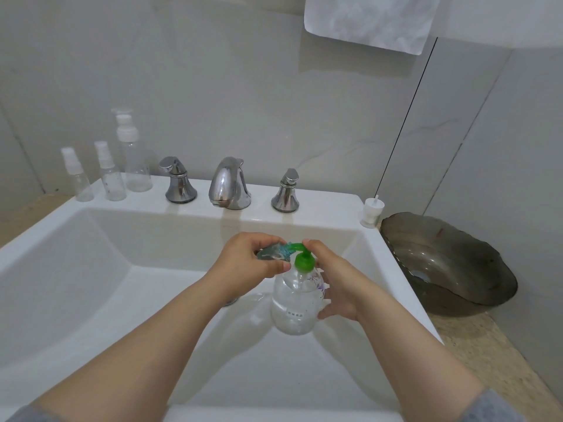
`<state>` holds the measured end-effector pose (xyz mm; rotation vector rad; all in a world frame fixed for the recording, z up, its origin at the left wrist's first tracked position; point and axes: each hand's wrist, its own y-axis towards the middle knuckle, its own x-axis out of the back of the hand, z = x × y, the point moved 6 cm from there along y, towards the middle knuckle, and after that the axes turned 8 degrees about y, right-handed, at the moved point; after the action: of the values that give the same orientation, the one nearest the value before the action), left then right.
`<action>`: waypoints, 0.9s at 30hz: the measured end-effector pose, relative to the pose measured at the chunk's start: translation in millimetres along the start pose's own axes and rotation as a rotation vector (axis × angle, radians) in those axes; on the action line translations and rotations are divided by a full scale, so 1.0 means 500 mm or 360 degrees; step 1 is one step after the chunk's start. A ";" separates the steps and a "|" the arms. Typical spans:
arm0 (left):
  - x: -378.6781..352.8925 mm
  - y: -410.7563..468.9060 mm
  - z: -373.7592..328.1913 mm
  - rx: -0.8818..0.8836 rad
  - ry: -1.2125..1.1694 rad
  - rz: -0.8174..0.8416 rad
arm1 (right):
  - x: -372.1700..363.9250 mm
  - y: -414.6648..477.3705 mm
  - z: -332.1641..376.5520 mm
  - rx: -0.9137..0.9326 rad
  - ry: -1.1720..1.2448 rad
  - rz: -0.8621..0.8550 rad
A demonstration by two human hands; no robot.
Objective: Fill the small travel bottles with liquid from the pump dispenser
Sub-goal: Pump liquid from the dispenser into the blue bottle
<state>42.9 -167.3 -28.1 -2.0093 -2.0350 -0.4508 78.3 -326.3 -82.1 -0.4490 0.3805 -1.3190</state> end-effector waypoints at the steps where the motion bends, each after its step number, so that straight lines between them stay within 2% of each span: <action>1: 0.000 0.000 0.002 0.0014 -0.0001 0.0003 | -0.001 0.000 0.000 0.0009 -0.0005 0.0001; 27: 0.005 0.001 -0.006 -0.0013 -0.0109 -0.0003 | -0.007 -0.024 0.007 -0.0061 0.0060 -0.0003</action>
<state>43.3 -166.3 -24.2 -2.0550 -2.0781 -0.3967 69.3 -324.8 -72.6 -0.4571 0.4376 -1.3251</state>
